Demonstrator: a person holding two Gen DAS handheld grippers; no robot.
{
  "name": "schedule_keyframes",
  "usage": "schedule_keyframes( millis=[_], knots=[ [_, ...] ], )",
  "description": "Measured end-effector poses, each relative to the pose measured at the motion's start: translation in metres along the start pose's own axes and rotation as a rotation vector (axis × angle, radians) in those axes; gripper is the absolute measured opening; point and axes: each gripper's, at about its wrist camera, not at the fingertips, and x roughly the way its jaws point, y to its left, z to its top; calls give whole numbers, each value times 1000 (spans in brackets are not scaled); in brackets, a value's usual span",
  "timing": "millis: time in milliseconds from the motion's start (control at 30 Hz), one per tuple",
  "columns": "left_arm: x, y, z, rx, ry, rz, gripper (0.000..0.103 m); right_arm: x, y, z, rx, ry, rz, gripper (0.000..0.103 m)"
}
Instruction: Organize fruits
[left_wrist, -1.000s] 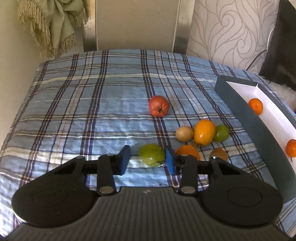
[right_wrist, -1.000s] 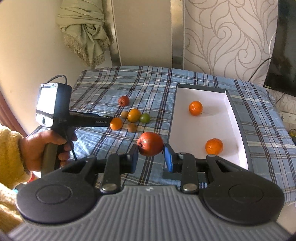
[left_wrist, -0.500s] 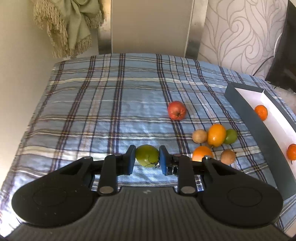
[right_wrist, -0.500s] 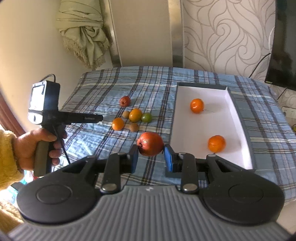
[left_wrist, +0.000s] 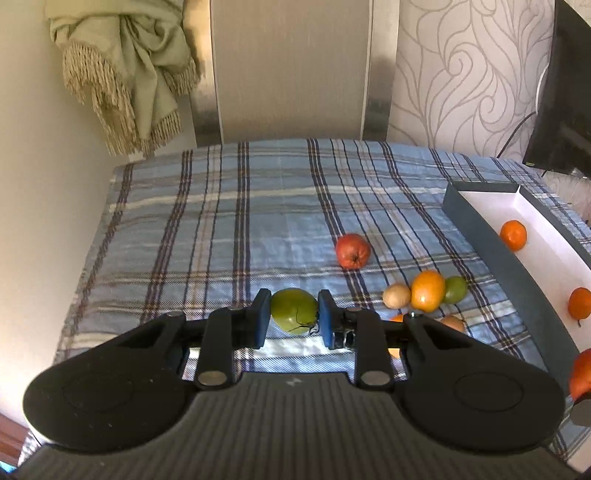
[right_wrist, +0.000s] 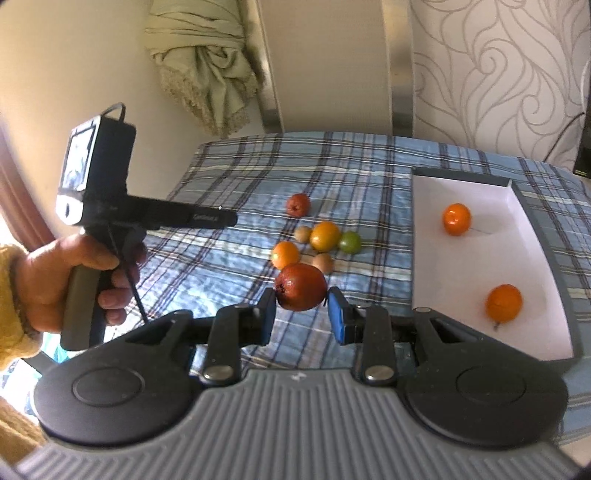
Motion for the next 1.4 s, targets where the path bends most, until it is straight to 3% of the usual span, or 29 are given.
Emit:
schedule_keyframes(
  millis=[333,733,1167,1400],
  knots=[
    [-8,5,1,-4,-23,39,32,5,7,2,-29,-27,42,33],
    [-20,-14,10,-49,-23,28,32,-26,-5,21,-67,11,12,33],
    [-30,-26,3,-92,0,137,32,-33,-30,11,-100,14,142,33],
    [-29,-28,1,-94,-10,134,32,-26,-35,8,-109,18,165,33]
  ],
)
